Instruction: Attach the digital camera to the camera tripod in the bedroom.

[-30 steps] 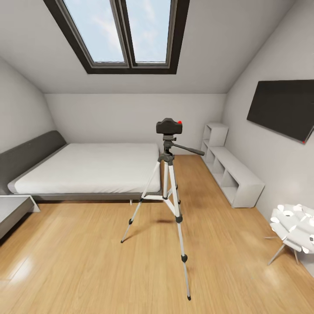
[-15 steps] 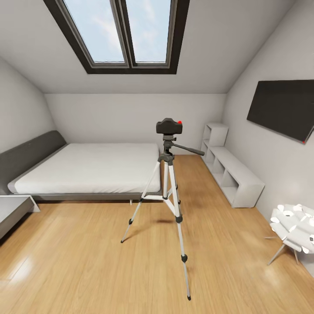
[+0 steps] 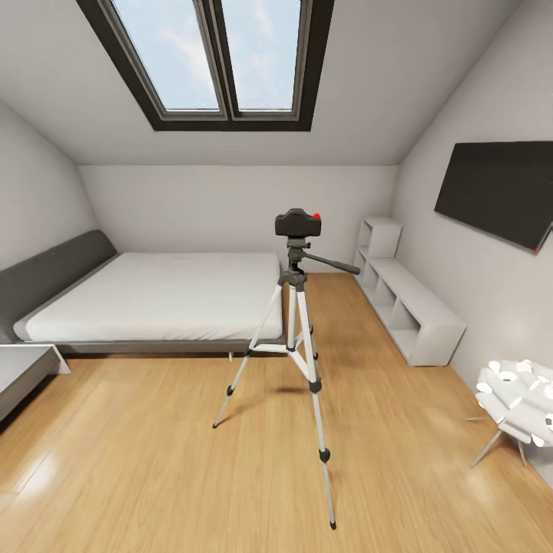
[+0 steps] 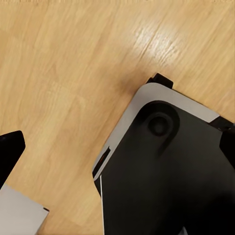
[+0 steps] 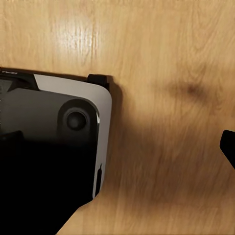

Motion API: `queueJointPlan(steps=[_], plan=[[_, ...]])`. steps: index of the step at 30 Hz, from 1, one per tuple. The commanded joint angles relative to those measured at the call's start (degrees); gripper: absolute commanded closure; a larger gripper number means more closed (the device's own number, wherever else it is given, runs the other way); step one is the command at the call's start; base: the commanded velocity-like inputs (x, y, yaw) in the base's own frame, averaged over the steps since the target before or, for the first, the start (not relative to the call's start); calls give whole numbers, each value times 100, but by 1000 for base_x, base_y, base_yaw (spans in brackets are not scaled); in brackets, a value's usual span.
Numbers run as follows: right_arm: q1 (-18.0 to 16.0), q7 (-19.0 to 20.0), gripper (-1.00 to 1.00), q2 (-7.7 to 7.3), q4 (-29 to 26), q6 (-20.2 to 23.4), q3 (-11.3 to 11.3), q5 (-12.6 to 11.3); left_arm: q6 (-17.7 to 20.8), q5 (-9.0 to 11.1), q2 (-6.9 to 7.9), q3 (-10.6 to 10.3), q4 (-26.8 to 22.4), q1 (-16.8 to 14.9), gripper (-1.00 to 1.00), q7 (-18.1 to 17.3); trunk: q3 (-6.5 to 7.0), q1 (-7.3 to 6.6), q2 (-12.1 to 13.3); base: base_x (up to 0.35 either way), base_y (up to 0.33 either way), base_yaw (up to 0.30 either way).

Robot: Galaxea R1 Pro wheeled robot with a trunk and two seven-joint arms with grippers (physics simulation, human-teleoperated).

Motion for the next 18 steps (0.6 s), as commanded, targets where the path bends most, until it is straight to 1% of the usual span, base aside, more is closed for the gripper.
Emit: queueJointPlan(steps=[1, 12, 18], plan=[[-10, 16, -100, 4, 9, 7, 35, 6, 22, 36, 1, -48, -4, -4, -100, 21, -7, 3, -12, 0, 0, 0], [-2, 14, -100, 13, 15, 66, 31, 4, 22, 35, 1, -43, -4, -3, -100, 21, 79, 3, -12, 0, 0, 0], [127, 18, -100, 7, 14, 65, 31, 4, 22, 40, 1, -41, -4, -3, -100, 21, 134, 3, -12, 0, 0, 0]])
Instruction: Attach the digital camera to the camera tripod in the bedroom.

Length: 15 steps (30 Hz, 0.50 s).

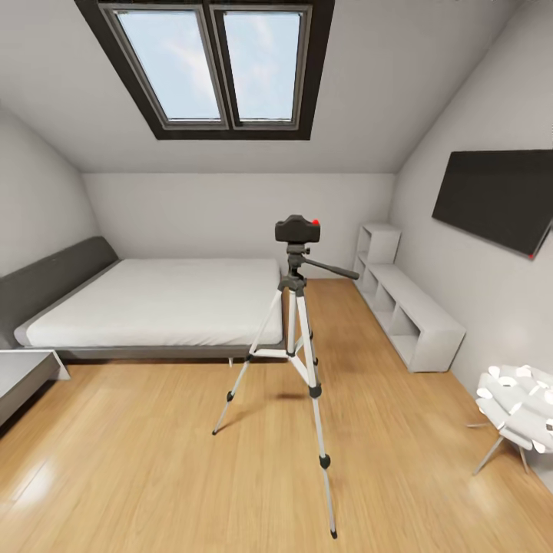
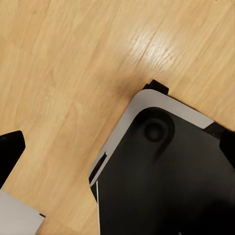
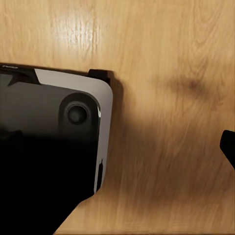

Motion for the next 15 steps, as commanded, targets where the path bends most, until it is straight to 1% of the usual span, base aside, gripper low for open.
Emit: queueJointPlan(steps=[1, 6, 15], plan=[[18, 18, -100, -2, 7, 7, 36, 6, 22, 37, 1, -48, -4, -5, -100, 21, -3, 4, -12, 0, 0, 0], [108, 29, -100, -13, 7, 9, 36, 6, 22, 33, 1, -49, -4, -6, -100, 21, 43, 4, -12, 0, 0, 0], [130, 16, -100, -5, 9, 20, 38, 12, 22, 38, 1, -48, -4, -6, -100, 21, 126, 4, -12, 0, 0, 0]])
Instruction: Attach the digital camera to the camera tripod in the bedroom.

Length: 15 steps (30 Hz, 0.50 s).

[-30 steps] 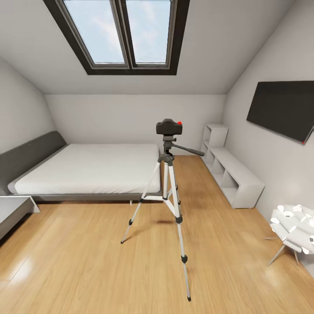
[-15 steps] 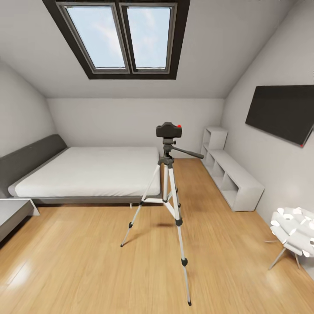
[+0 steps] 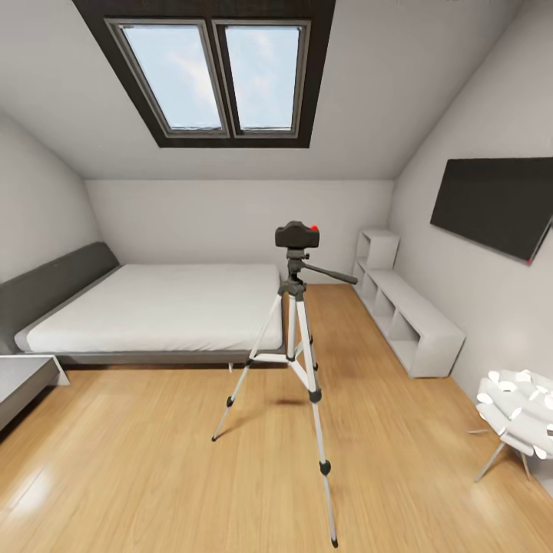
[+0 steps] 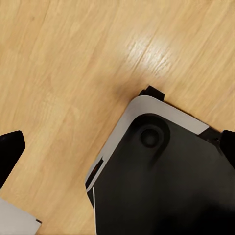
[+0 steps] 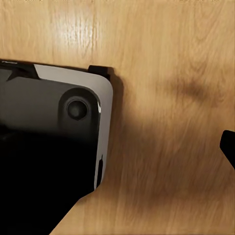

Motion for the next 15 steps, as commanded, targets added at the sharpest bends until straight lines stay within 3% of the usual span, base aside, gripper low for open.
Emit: queueJointPlan(steps=[1, 7, 15], plan=[[-8, 17, -100, -1, 7, 4, 37, 8, 22, 36, 1, -48, -5, -4, -100, 21, -3, 4, -12, 0, 0, 0], [-5, -19, -100, 1, 10, 8, 37, 10, 22, 35, 1, -48, -5, -4, -100, 21, 52, 4, -12, 0, 0, 0], [1, -345, -100, 7, 12, 8, 39, 10, 22, 35, 1, -48, -5, -4, -100, 21, 126, 4, -12, 0, 0, 0]])
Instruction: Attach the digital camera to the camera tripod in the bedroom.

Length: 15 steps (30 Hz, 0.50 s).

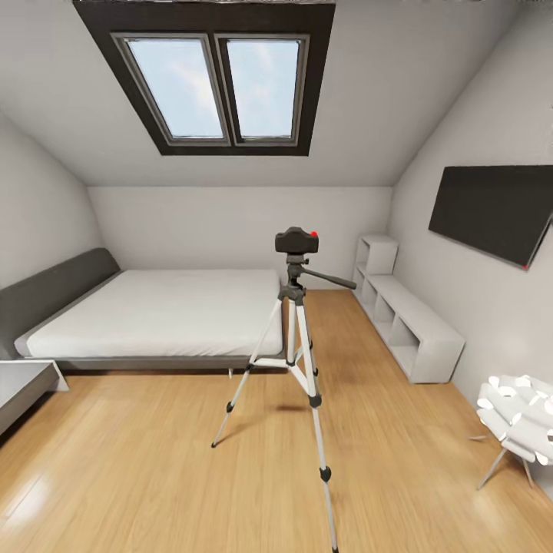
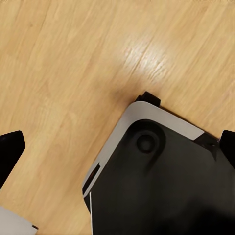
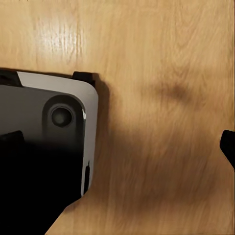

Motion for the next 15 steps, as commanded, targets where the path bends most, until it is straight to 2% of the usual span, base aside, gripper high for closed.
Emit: queueJointPlan(steps=[1, 6, 15], plan=[[-8, -59, -100, -1, 8, 4, 40, 8, 22, 37, 1, -48, -5, -5, -100, 21, -3, 4, -12, 0, 0, 0], [-8, -195, -100, 0, 6, 9, 40, 8, 22, 34, 1, -48, -5, -5, -100, 21, 43, 4, -12, 0, 0, 0], [-7, -158, -100, -5, 2, 3, 38, 8, 22, 36, 1, -48, -5, -5, -100, 21, 125, 4, -12, 0, 0, 0]])
